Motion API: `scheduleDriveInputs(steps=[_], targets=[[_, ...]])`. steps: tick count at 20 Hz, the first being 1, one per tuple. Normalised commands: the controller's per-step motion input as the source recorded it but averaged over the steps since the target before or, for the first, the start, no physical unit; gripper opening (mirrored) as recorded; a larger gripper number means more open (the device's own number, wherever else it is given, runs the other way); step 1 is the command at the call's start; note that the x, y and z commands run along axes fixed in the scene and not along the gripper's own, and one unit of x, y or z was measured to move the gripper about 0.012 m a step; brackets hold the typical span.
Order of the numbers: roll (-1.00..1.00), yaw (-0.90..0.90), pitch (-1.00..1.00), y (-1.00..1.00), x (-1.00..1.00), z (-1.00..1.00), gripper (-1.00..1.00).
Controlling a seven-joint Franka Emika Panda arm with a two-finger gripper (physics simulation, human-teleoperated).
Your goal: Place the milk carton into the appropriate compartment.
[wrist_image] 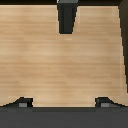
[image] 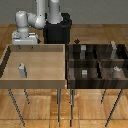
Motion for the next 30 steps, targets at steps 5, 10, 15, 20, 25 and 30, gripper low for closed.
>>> scheduleDriveInputs(steps=[5, 10, 15, 20, 25, 30], targets=[[0.0, 0.0, 0.0, 0.0, 1.0, 0.0, 1.0], [0.0, 0.0, 0.0, -0.6, 0.2, 0.0, 1.0], [0.0, 0.0, 0.0, 0.0, 0.6, 0.0, 1.0], [0.0, 0.0, 0.0, 0.1, 0.4, 0.0, 1.0], [0.0, 0.0, 0.0, 0.4, 0.0, 0.0, 1.0], [0.0, 0.0, 0.0, 0.2, 0.4, 0.0, 1.0]])
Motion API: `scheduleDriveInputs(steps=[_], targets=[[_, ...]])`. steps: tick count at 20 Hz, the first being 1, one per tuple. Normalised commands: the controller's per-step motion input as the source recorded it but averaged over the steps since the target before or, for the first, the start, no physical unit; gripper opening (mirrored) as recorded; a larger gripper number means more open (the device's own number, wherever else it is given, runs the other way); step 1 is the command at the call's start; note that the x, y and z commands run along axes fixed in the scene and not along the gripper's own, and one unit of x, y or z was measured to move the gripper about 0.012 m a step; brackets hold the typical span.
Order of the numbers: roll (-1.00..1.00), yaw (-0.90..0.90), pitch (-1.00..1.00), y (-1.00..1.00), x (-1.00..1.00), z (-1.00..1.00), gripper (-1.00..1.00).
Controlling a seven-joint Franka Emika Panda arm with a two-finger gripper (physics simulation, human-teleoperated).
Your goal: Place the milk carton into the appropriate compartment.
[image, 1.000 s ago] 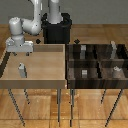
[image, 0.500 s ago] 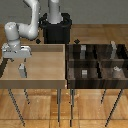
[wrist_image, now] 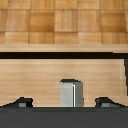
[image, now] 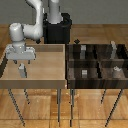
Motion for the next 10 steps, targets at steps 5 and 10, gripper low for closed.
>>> scheduleDriveInputs(steps=[5, 10], targets=[[0.0, 0.0, 0.0, -0.03, 0.4, -0.2, 1.0], [0.0, 0.0, 0.0, 0.0, -0.4, -0.2, 1.0]])
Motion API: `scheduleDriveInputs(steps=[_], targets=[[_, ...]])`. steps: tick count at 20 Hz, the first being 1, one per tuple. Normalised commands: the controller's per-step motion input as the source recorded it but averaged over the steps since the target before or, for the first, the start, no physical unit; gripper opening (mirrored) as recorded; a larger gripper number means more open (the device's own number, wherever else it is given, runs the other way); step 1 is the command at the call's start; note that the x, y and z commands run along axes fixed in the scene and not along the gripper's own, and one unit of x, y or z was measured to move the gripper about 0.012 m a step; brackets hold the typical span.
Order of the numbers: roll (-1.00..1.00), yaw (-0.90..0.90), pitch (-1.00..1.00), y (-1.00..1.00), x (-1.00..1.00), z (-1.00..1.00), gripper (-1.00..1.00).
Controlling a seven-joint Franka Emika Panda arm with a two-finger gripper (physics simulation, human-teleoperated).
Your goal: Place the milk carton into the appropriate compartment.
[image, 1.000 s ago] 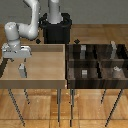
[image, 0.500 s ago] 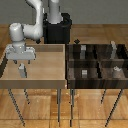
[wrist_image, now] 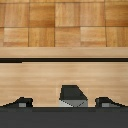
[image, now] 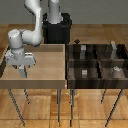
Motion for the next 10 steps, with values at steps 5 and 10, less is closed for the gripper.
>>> scheduleDriveInputs(steps=[5, 10], targets=[[0.0, 0.0, 0.0, 0.0, -0.4, -0.2, 1.0], [0.0, 0.0, 0.0, 0.0, 0.0, -0.8, 1.0]])
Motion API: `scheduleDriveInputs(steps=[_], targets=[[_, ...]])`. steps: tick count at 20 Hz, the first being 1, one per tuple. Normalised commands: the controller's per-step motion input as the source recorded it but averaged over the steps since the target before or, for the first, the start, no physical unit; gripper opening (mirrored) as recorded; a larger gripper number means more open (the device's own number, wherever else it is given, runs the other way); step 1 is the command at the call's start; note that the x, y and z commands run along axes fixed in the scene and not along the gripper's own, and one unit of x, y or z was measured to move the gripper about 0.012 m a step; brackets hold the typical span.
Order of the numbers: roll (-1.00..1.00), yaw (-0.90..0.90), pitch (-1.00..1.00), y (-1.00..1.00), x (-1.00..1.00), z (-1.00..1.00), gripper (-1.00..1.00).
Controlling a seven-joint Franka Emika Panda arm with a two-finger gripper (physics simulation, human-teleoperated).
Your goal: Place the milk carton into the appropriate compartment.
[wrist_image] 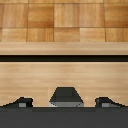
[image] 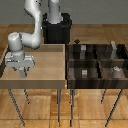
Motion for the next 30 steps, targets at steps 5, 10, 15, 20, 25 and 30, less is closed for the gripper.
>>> scheduleDriveInputs(steps=[5, 10, 15, 20, 25, 30], targets=[[0.0, 0.0, 0.0, 0.0, 0.0, -0.4, -1.0], [0.0, 0.0, 0.0, 0.0, 0.0, 0.0, -1.0], [0.0, 0.0, 0.0, 0.0, 0.0, 0.8, -1.0], [0.0, 0.0, 0.0, 0.0, 0.0, 1.0, -1.0], [0.0, 0.0, 0.0, 0.0, 0.0, 1.0, -1.0], [0.0, 0.0, 0.0, 0.4, 0.0, 0.4, -1.0]])
